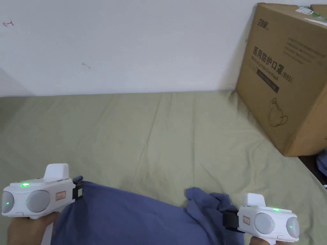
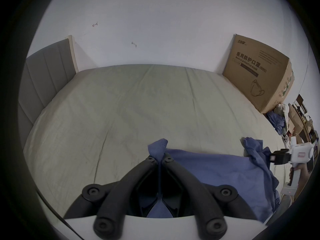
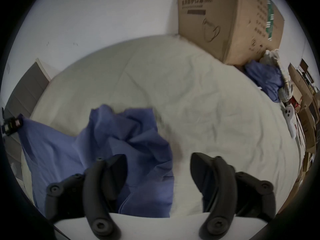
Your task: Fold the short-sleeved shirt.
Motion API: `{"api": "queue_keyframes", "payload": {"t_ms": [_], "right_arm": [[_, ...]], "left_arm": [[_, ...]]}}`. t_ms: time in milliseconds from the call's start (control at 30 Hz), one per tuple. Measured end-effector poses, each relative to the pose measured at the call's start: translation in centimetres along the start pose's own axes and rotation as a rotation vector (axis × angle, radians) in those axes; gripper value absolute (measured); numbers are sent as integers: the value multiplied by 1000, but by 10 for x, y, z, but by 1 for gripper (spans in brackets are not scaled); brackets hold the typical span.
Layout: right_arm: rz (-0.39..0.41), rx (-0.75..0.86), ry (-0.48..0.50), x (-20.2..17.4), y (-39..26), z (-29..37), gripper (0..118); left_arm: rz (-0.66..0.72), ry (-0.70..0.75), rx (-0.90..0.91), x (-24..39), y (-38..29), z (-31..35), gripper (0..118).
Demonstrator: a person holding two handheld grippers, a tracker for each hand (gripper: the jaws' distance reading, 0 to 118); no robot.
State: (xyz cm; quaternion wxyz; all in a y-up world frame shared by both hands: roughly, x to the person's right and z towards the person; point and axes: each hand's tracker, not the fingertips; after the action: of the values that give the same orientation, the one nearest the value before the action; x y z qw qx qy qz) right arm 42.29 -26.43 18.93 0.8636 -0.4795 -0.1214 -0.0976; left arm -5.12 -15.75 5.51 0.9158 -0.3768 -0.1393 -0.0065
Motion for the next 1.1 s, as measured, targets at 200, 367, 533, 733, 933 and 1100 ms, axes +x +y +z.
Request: {"api": "queue_keyframes", "payload": {"t_ms": [200,367,533,733,933,1100], "right_arm": [[27,-27,7,-11,-14,-1,14],[111,104,-11,-10,-20,45,5],[149,286,-11,-7,-13,128,5],[184,489,-18,2,19,210,5],[206,675,37,-16,67,290,5],[217,824,57,-26,119,336,5]], "left_arm": [[7,10,1,0,-8,14,0],[34,26,16,-6,-15,33,0],[82,31,68,-15,-18,70,0],[89,43,189,-19,0,134,0],[87,87,316,-23,48,200,0],[68,148,433,-28,99,251,0]]}}
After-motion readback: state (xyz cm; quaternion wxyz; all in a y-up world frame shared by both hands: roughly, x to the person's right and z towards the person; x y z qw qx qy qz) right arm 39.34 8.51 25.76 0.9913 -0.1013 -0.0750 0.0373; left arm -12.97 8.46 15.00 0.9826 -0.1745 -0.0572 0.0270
